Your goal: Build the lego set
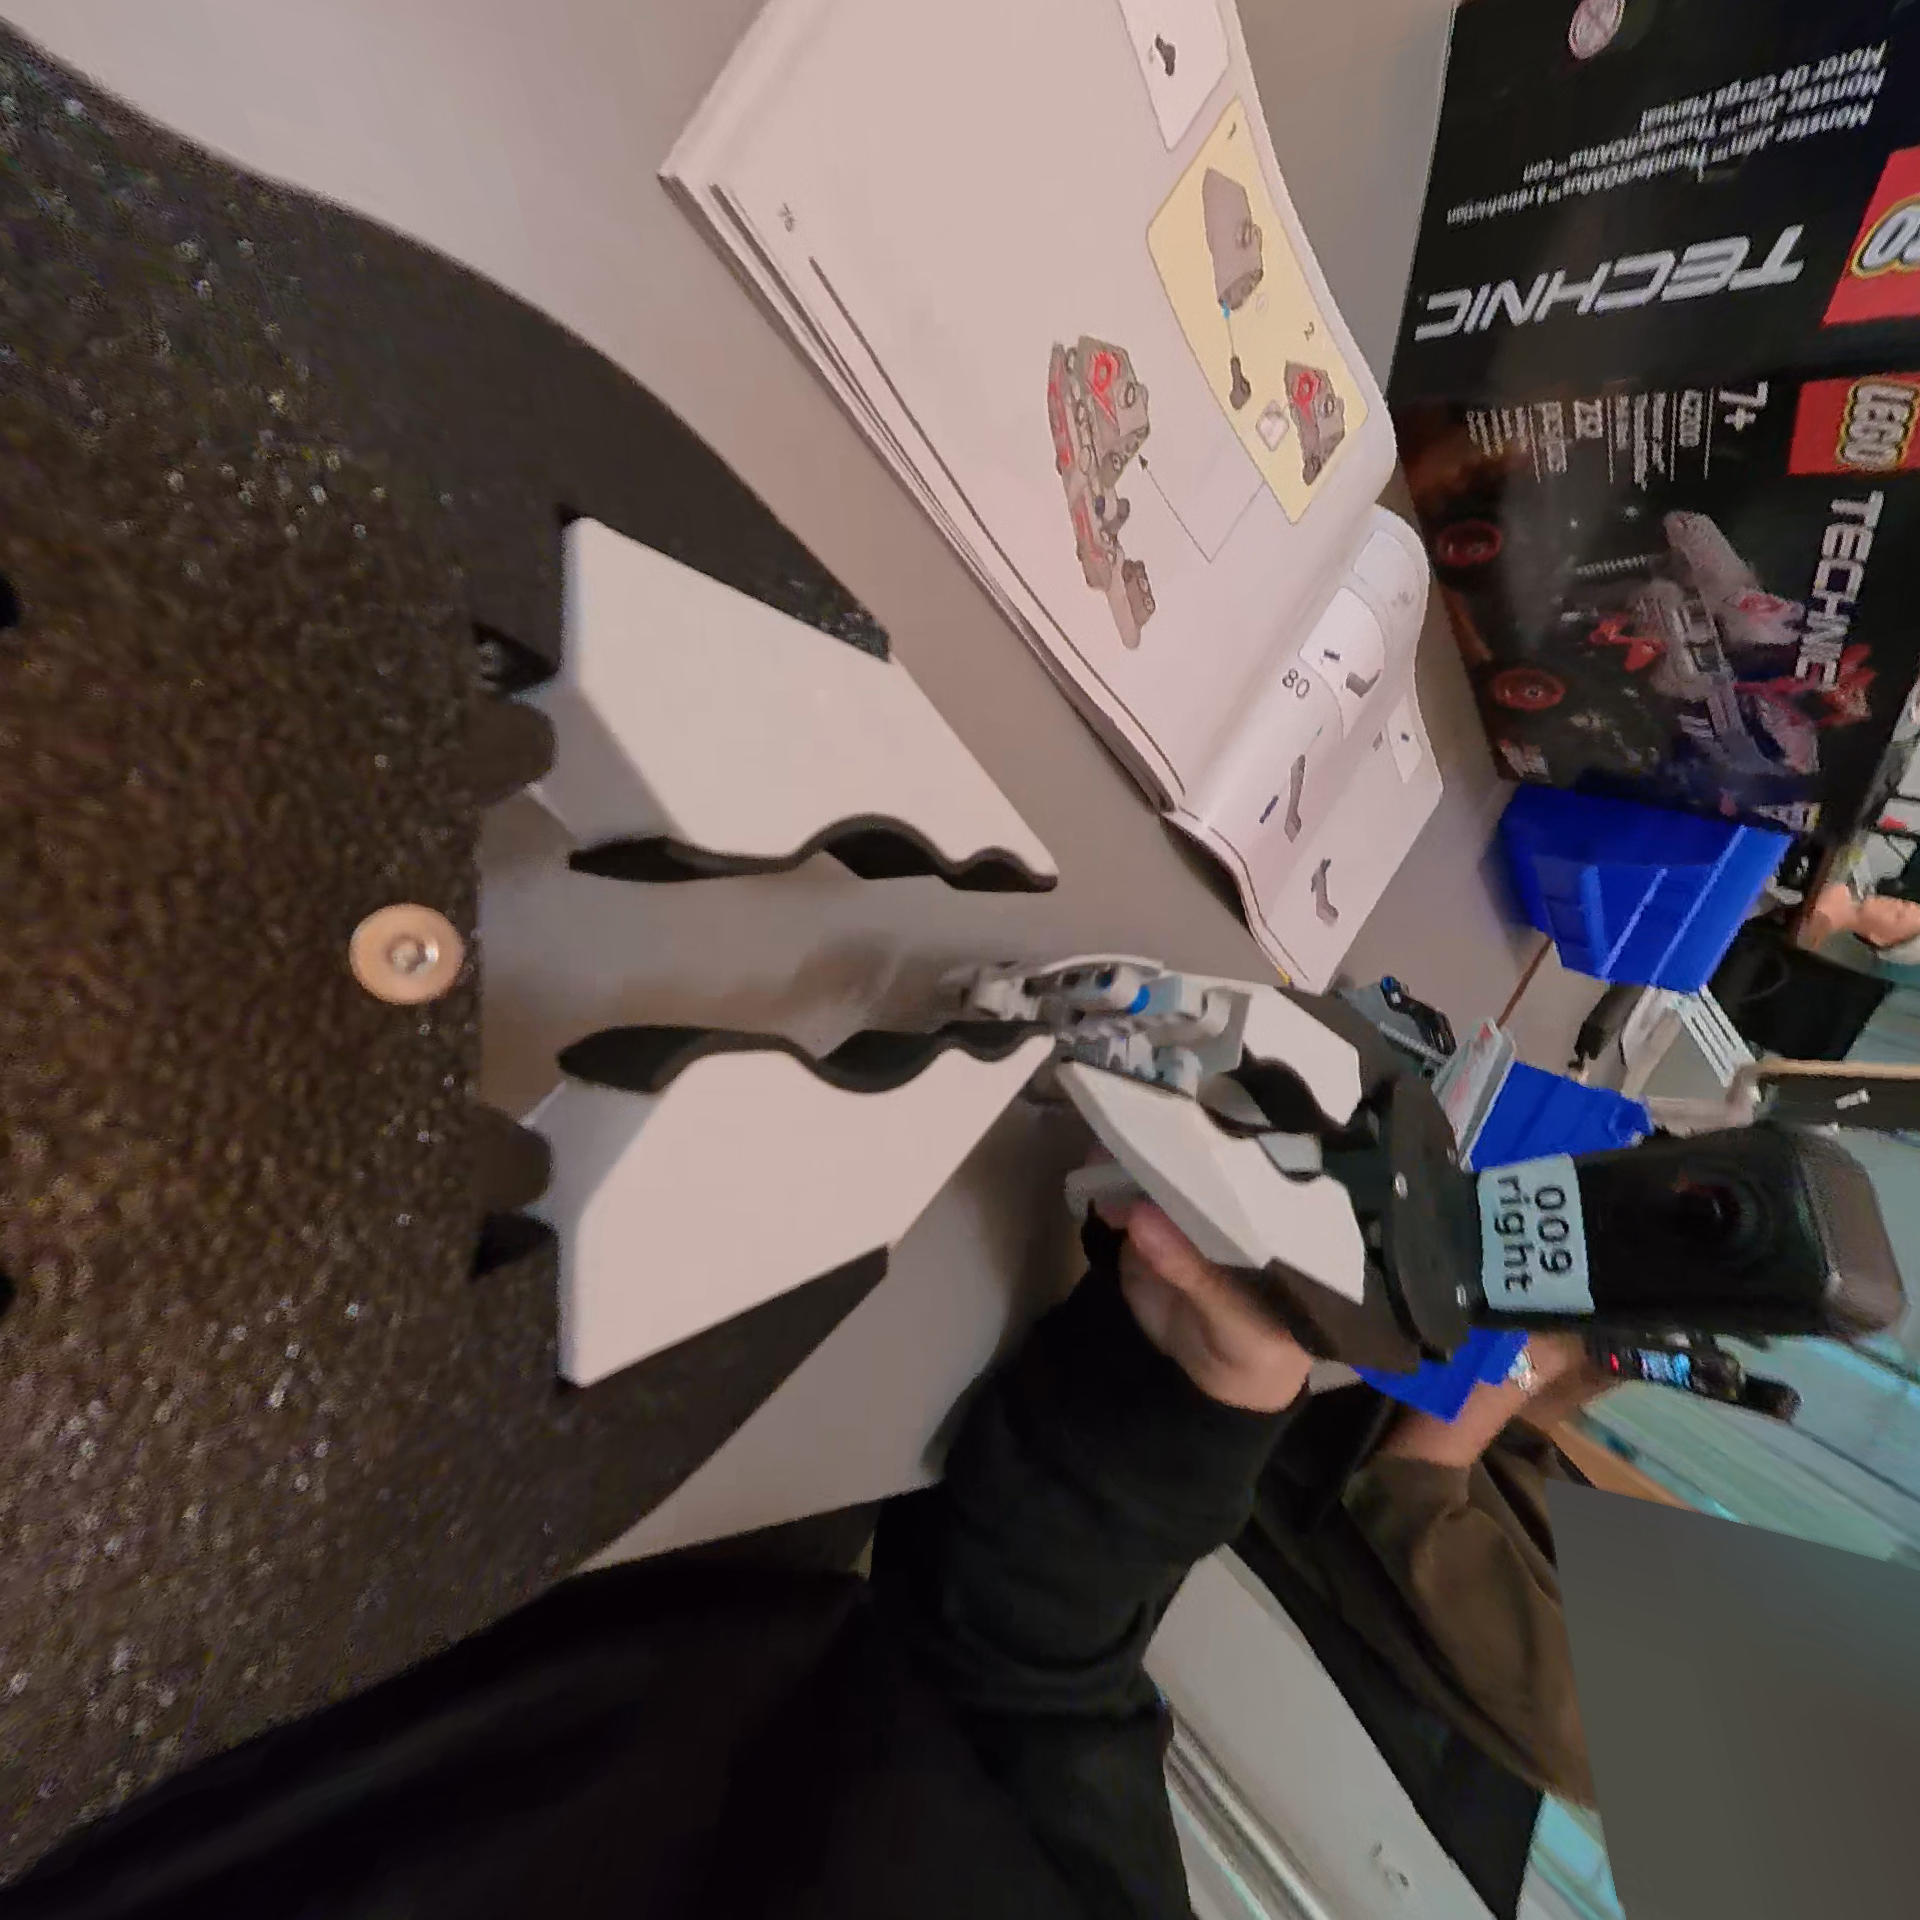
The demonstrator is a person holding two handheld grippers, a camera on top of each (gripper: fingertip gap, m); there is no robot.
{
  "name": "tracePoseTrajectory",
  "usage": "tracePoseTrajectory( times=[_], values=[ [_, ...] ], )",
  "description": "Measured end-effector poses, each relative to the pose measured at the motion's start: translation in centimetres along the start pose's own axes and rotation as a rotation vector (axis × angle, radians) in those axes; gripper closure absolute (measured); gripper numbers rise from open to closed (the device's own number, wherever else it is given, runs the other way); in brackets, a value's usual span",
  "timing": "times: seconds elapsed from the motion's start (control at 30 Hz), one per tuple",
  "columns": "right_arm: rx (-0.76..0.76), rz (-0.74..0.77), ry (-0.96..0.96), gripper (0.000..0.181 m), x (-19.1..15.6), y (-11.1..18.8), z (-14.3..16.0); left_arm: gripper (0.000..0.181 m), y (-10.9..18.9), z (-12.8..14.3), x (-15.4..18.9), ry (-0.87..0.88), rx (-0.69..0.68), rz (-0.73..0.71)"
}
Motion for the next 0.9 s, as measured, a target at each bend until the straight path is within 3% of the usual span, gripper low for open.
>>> tracePoseTrajectory(
  times=[0.03, 0.33, 0.6, 0.9],
  values=[
    [0.015, 0.0, -0.016, 0.167, 0.1, 0.1, -0.1, 0.16, 0.1, 0.0, 0.1, 0.004, -0.005, 0.021],
    [0.093, -0.051, -0.118, 0.167, 0.0, 0.3, -0.5, 0.17, -0.4, 1.4, 0.8, 0.007, -0.121, 0.073],
    [0.224, -0.139, -0.244, 0.167, -0.2, 0.8, -1.4, 0.175, -0.3, 1.0, 1.3, 0.013, -0.089, 0.125],
    [0.288, -0.109, -0.266, 0.167, 0.3, 0.8, -1.7, 0.18, -0.4, 0.3, 1.0, 0.081, -0.011, 0.11]
  ],
)
Point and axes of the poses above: each gripper's, where its closed fingertips meet, y back along the fingers, z out of its underside, x = y × z across the jaws, the point moved 3 cm from there along y, back along the fingers, and after that the axes turned 13 degrees about y, right-handed, at the moved point
